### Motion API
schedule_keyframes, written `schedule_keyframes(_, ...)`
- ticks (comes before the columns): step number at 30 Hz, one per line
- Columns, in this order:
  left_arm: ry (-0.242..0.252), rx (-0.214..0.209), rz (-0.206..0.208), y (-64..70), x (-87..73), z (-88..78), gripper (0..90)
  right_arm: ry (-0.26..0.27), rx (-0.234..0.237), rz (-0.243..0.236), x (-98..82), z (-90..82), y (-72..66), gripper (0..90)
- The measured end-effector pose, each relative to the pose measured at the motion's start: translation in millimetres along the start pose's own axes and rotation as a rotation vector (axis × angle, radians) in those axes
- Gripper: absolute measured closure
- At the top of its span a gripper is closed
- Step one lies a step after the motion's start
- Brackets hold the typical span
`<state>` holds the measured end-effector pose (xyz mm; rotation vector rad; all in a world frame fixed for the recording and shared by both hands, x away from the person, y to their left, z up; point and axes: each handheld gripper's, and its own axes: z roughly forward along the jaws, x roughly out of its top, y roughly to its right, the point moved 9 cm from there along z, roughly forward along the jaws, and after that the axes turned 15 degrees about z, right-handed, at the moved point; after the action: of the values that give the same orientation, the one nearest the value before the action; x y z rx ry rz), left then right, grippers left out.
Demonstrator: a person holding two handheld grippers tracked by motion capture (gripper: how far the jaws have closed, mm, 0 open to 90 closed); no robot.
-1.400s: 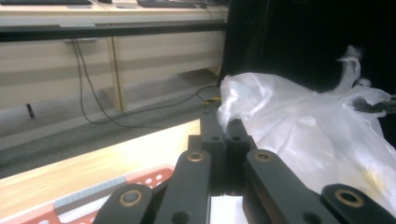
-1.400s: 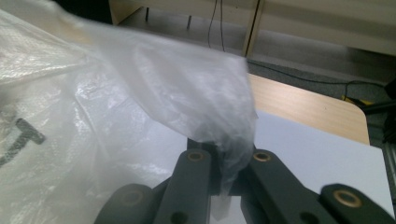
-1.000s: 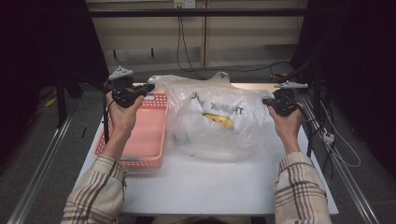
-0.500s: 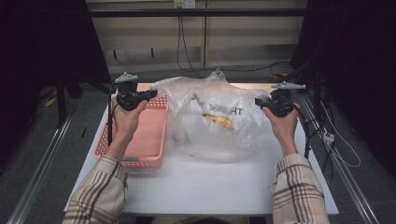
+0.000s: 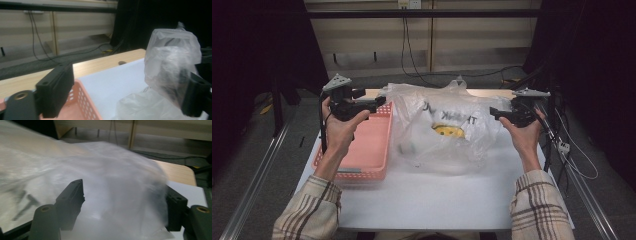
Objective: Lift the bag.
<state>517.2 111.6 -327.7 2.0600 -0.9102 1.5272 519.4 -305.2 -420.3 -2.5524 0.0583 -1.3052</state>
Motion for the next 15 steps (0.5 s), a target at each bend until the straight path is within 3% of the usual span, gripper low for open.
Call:
schedule_keyframes(4,-0.001,-0.013,0.041,6.7,5.0,-14.7,6.5,-0.005,-0.059,0.022,-1.1,3.5,14.8,29.1)
schedule_keyframes(6,-0.013,-0.033,0.051,11.2,5.6,-18.1,6.0,-0.008,-0.054,0.039,-2.5,5.8,16.4,28.9)
schedule_keyframes(7,-0.015,-0.039,0.052,13.7,6.6,-19.1,5.7,-0.008,-0.049,0.043,-2.9,6.8,15.3,29.1)
schedule_keyframes(9,-0.005,-0.051,0.052,18.3,10.0,-19.9,5.2,-0.003,0.048,0.069,-2.3,8.6,2.5,31.2)
schedule_keyframes(10,-0.001,-0.047,0.060,19.5,11.8,-19.3,5.2,-0.003,0.048,0.069,-2.3,8.6,2.5,31.2)
schedule_keyframes(13,0.006,-0.058,0.072,27.5,16.4,-14.8,5.1,-0.006,0.116,0.041,-2.3,8.6,-13.0,56.9)
schedule_keyframes(15,0.008,-0.075,0.091,35.4,18.8,-11.4,4.7,-0.022,0.155,0.023,-4.4,9.6,-22.5,82.0)
